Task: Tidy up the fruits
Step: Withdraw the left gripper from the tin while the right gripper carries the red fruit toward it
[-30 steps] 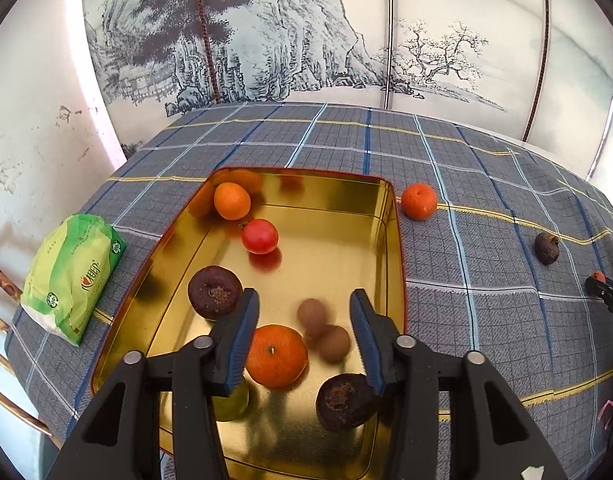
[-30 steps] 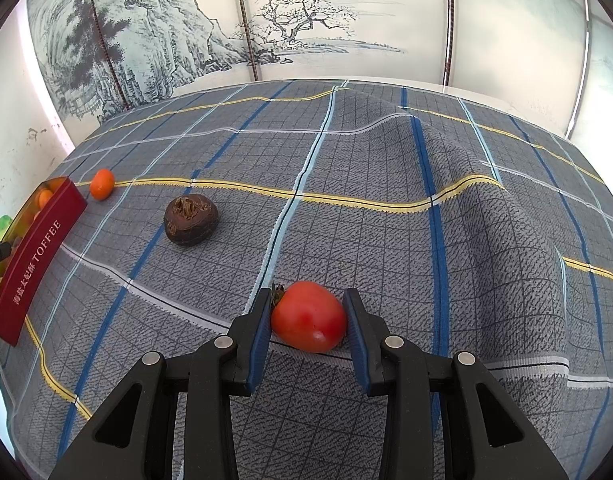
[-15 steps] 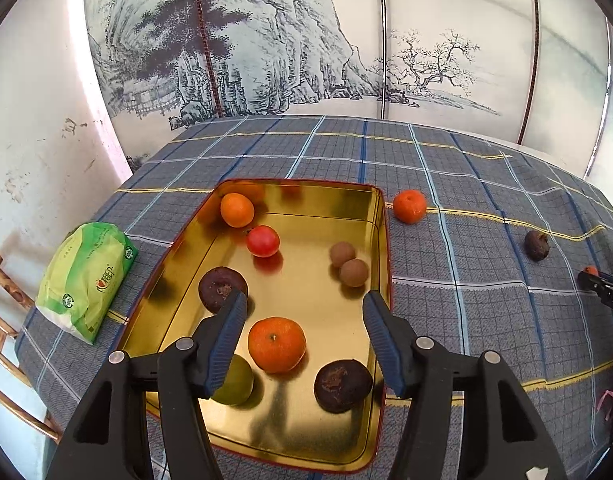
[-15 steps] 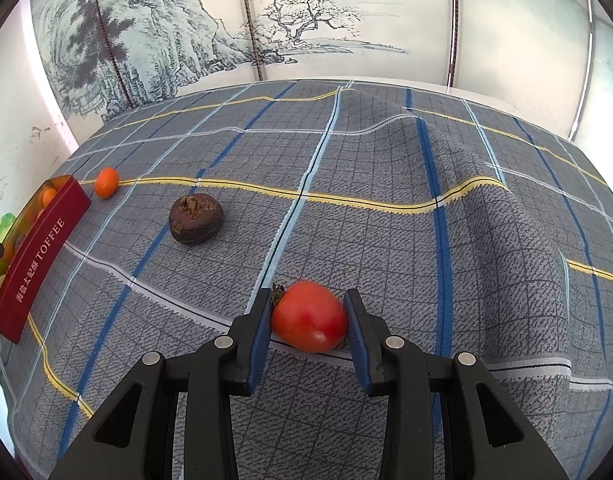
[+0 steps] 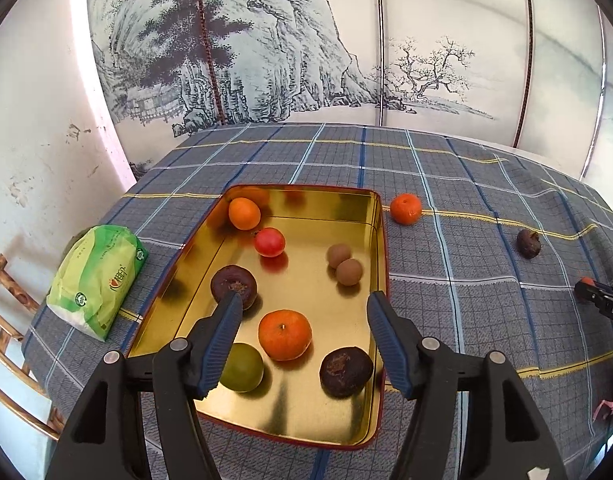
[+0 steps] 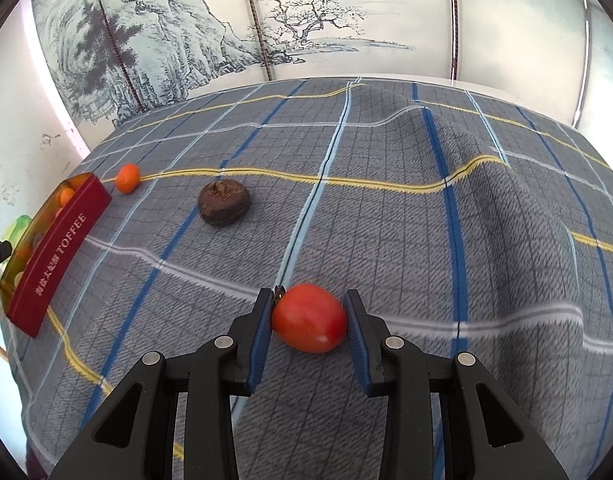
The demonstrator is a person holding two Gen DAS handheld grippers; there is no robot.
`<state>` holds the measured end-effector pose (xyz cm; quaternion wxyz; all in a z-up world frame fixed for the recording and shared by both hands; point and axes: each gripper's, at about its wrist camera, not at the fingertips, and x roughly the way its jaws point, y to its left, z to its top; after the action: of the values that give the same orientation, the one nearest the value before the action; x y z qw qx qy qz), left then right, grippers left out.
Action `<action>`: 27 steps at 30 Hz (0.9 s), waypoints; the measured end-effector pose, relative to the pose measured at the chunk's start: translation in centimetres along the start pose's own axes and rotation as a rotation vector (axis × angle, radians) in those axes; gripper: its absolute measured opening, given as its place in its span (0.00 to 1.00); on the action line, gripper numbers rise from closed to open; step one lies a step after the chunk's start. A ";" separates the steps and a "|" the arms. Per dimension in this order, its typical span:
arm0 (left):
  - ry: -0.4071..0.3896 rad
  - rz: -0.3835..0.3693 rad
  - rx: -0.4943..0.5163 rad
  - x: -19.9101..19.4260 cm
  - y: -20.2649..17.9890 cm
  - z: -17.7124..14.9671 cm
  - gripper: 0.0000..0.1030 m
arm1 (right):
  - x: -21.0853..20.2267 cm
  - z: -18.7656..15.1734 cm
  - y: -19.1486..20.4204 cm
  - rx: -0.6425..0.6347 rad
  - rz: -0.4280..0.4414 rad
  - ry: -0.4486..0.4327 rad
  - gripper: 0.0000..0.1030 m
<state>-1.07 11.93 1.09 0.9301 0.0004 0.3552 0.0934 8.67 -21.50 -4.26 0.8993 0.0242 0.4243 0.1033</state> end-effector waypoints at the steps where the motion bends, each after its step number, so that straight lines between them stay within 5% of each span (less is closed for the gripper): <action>1: -0.002 -0.001 -0.001 -0.2 0.1 0.0 0.60 | -0.3 -0.3 0.2 0.002 0.005 0.000 0.35; 14: -0.012 -0.010 -0.017 -1.5 1.3 -0.7 0.61 | -6.2 -2.5 2.4 -0.048 0.097 -0.021 0.35; 27: -0.014 -0.008 -0.060 -2.4 3.9 -1.5 0.63 | -10.0 -2.6 9.9 -0.224 0.226 -0.037 0.35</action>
<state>-4.46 15.23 1.82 0.9326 -0.0284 0.3456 0.1003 -1.10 -14.03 2.95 0.8867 -0.0269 0.3882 0.2498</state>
